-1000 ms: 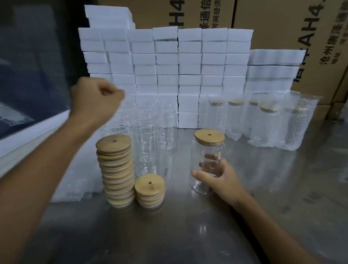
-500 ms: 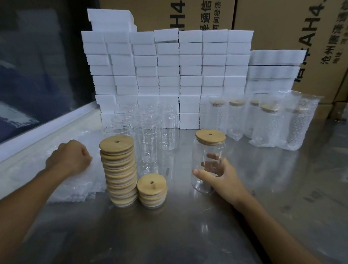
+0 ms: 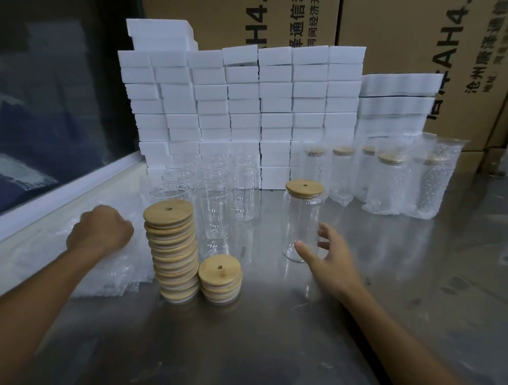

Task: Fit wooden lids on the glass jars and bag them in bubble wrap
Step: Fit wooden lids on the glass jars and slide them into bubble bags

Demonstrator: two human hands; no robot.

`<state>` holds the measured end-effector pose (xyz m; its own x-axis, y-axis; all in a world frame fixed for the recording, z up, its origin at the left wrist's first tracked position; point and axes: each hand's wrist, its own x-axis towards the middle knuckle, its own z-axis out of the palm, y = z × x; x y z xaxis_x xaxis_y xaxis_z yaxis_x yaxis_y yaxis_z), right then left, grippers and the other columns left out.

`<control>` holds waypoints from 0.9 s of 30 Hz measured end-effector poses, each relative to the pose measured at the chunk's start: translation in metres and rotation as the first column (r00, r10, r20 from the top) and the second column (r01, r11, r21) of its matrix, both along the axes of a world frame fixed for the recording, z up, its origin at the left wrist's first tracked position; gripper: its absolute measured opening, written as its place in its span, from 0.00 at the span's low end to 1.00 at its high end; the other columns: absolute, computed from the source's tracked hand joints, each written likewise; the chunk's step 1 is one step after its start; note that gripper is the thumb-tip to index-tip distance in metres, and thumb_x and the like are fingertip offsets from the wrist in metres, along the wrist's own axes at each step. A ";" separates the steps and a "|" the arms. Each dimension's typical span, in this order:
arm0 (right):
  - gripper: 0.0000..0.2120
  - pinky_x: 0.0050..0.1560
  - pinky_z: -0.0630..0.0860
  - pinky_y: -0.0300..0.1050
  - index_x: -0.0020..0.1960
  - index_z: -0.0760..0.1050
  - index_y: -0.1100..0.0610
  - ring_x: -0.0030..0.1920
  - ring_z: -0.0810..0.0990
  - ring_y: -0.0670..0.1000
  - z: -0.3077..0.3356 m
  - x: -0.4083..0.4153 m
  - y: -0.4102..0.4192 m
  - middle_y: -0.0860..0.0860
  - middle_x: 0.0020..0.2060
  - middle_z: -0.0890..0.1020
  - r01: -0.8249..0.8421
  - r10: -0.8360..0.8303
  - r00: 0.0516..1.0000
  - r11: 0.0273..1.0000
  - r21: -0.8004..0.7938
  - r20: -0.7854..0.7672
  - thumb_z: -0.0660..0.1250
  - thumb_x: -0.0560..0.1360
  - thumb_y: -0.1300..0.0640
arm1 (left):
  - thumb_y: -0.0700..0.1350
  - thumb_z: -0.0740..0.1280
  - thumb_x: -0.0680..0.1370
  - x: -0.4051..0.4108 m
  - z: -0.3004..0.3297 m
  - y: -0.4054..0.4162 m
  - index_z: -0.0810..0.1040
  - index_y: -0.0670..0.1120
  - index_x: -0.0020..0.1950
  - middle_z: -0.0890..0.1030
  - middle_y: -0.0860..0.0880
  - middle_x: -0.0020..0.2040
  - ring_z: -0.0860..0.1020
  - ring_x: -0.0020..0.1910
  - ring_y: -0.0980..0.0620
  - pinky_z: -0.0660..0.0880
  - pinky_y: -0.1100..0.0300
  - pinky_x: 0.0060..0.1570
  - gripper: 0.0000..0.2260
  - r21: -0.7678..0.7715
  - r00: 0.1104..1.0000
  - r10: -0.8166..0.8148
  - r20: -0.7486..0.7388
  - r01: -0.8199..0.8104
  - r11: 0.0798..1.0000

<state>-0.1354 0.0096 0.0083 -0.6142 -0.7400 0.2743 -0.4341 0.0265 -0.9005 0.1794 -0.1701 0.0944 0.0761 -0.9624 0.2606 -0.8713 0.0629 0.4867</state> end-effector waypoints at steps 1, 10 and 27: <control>0.33 0.62 0.72 0.45 0.76 0.65 0.56 0.63 0.74 0.49 0.001 0.000 0.000 0.50 0.69 0.72 0.036 -0.035 0.999 0.999 -0.030 0.008 0.74 0.76 0.50 | 0.44 0.65 0.78 -0.001 0.005 0.002 0.79 0.39 0.41 0.80 0.39 0.42 0.77 0.41 0.38 0.75 0.50 0.43 0.10 -0.067 0.996 0.036 -0.081 -0.042 0.997; 0.12 0.44 0.71 0.35 0.59 0.75 0.48 0.53 0.79 0.43 0.013 0.005 0.004 0.43 0.52 0.80 0.203 -0.215 0.977 0.919 -0.339 0.003 0.71 0.77 0.54 | 0.46 0.65 0.74 -0.044 0.089 0.045 0.77 0.44 0.35 0.78 0.45 0.32 0.73 0.31 0.49 0.67 0.59 0.34 0.10 -0.498 0.934 -0.268 -0.238 0.119 0.859; 0.13 0.37 0.78 0.47 0.46 0.77 0.48 0.37 0.84 0.51 0.035 0.031 0.014 0.48 0.34 0.83 -0.013 -0.031 0.997 0.851 -0.525 -0.073 0.68 0.72 0.39 | 0.42 0.65 0.78 -0.156 0.008 0.131 0.75 0.48 0.45 0.76 0.53 0.43 0.75 0.37 0.51 0.75 0.51 0.40 0.02 -0.514 0.668 -0.739 0.087 0.666 0.541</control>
<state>-0.1040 0.0234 0.0433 -0.5813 -0.4670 0.6663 -0.5038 -0.4365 -0.7454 0.0232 -0.0391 0.1028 -0.5033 -0.4724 0.7235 -0.3779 0.8733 0.3074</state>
